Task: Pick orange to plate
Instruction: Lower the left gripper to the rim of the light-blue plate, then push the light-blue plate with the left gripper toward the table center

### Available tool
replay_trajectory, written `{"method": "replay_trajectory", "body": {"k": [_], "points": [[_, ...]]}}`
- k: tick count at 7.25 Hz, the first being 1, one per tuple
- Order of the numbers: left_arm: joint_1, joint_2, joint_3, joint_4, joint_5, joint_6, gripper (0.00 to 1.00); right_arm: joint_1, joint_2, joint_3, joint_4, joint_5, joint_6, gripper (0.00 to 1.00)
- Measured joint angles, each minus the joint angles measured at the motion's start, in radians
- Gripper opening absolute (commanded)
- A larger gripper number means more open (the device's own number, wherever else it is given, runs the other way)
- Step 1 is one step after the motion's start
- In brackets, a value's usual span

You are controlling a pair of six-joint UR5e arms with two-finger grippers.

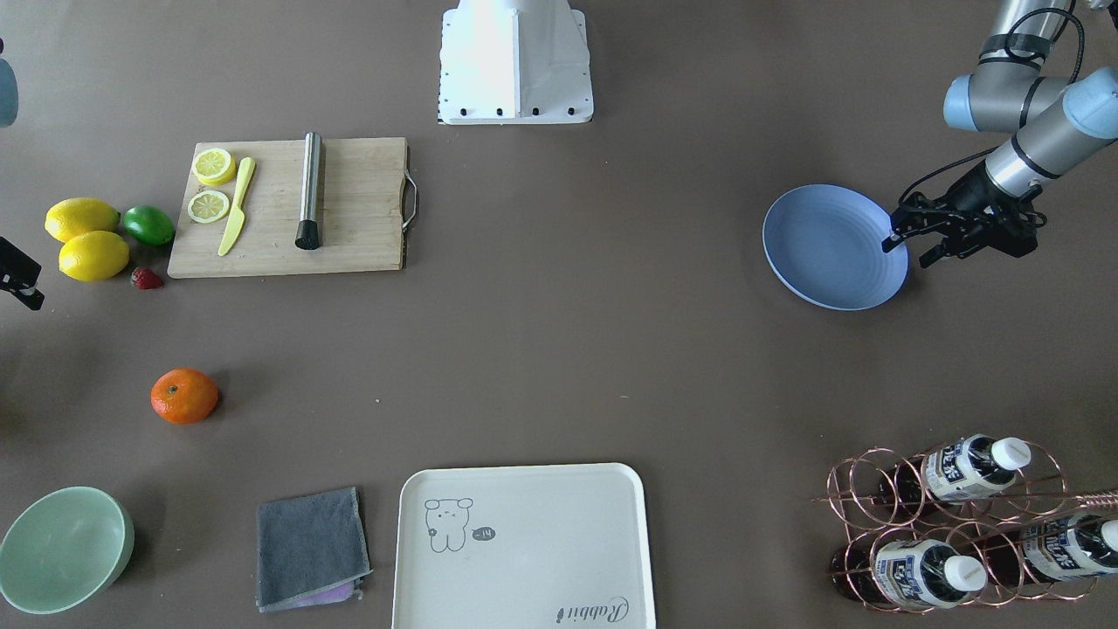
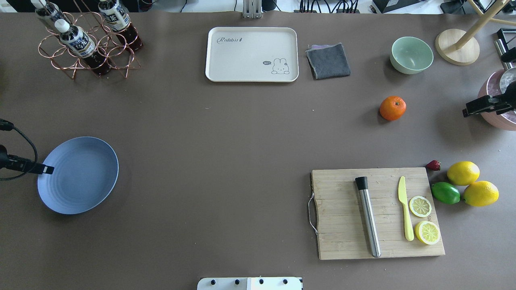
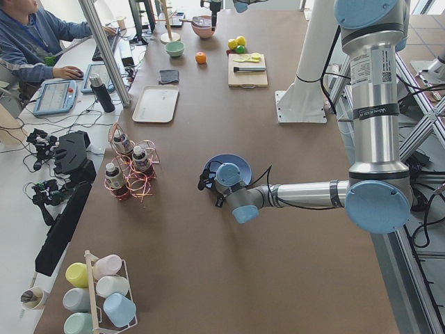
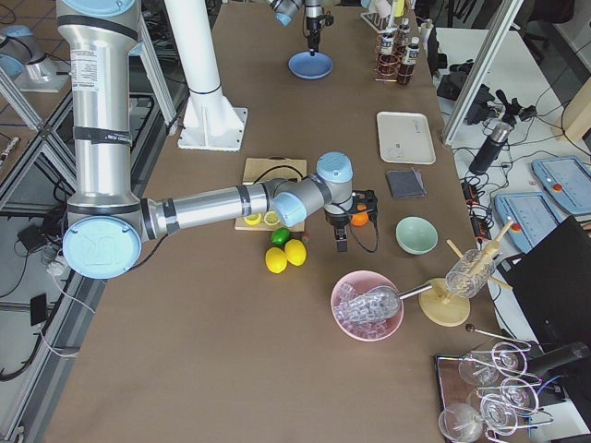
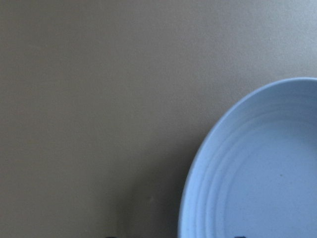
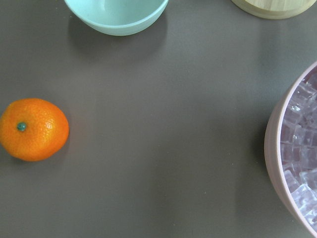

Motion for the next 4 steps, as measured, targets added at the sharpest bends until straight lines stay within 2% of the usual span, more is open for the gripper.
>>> {"method": "replay_trajectory", "body": {"k": [1, 2, 4], "points": [[0.008, 0.003, 0.001, -0.007, 0.0, 0.001, 0.12, 0.0, 0.0, 0.0, 0.0, 0.0, 0.0, 1.0], [0.016, 0.003, 0.001, -0.009, 0.0, 0.002, 0.0, 0.0, 0.0, 0.0, 0.0, 0.0, 0.0, 1.0], [0.024, 0.004, -0.006, -0.014, -0.003, 0.0, 0.0, 0.0, 0.0, 0.0, 0.0, -0.001, 0.0, 1.0]]}}
